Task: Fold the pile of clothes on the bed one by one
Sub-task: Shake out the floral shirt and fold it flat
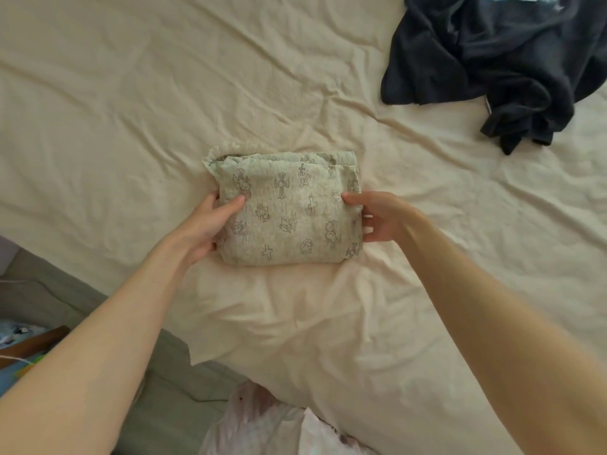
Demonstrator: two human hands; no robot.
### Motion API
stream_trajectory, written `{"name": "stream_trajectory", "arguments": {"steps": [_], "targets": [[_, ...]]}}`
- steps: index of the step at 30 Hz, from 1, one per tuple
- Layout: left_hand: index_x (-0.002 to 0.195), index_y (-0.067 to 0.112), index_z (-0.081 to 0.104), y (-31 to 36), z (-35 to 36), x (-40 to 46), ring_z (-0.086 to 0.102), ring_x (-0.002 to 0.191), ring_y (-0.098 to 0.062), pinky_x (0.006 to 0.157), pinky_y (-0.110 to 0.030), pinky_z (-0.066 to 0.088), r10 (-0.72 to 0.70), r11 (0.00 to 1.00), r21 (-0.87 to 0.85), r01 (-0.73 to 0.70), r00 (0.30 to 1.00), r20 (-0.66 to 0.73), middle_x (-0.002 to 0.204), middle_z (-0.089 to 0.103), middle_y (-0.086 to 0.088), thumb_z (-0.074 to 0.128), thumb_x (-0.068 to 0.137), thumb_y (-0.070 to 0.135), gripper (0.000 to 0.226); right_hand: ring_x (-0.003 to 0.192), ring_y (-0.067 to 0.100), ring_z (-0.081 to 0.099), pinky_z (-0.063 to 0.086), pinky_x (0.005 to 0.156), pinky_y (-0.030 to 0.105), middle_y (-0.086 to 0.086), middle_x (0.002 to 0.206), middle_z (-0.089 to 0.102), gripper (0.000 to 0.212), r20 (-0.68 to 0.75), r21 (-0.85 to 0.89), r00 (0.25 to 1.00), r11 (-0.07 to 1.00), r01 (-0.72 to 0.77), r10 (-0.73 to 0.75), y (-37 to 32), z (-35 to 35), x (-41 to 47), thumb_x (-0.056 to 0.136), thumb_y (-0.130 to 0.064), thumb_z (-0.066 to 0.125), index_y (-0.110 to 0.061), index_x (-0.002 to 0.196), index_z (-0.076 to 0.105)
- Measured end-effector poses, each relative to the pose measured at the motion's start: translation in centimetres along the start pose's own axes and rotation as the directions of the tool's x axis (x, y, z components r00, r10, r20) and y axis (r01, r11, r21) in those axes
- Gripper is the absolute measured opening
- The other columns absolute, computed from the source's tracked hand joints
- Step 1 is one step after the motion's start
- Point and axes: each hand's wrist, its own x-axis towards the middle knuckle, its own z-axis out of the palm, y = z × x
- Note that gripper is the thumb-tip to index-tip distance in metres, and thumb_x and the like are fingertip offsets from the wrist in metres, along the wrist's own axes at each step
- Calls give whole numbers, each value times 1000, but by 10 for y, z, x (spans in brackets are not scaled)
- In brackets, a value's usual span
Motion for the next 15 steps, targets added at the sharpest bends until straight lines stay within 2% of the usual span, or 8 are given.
{"name": "stream_trajectory", "arguments": {"steps": [2, 5, 8, 11, 15], "targets": [[140, 24, 34, 0, -6, -6, 58, 99, -13, 73, -39, 48, -19, 999, -49, 21, 999, 43, 116, 57, 9, 58, 92, 27, 54, 88, 21, 59, 55, 76, 39, 2, 97, 61, 20, -17, 7, 1000, 1000, 17, -17, 1, 2, -6, 88, -25, 66, -10, 99, 59], [136, 28, 37, -2, -10, -21, 59, 97, -17, 78, -42, 49, 8, 998, -57, -7, 1000, 21, 112, 58, 7, 59, 91, 22, 51, 92, 20, 62, 53, 60, 37, 1, 102, 63, 18, -11, 17, 997, 997, 74, -74, 7, 2, -20, 88, -21, 66, -17, 104, 60], [131, 31, 41, -7, -6, -46, 62, 94, -14, 72, -39, 50, 76, 996, -40, -76, 997, 0, 108, 61, 7, 60, 91, 27, 44, 95, 21, 62, 53, 65, 39, 1, 104, 63, 15, 16, 25, 994, 994, 104, -104, 16, -2, -44, 89, -17, 65, -18, 104, 62], [126, 32, 47, -14, -2, -83, 65, 89, -11, 66, -34, 51, 125, 992, -25, -126, 991, -37, 104, 65, 5, 60, 89, 33, 39, 100, 22, 61, 54, 71, 44, 2, 108, 64, 22, 22, 52, 987, 986, 161, -162, 34, -2, -82, 90, -14, 63, -17, 111, 63], [114, 35, 54, -19, 1, -141, 69, 76, -5, 58, -24, 51, 192, 981, -20, -192, 981, -27, 95, 69, 4, 61, 88, 35, 27, 97, 21, 67, 56, 75, 40, 6, 110, 69, 26, -86, 82, 920, 917, 390, -383, 71, 6, -154, 91, -15, 62, -16, 117, 62]]}}
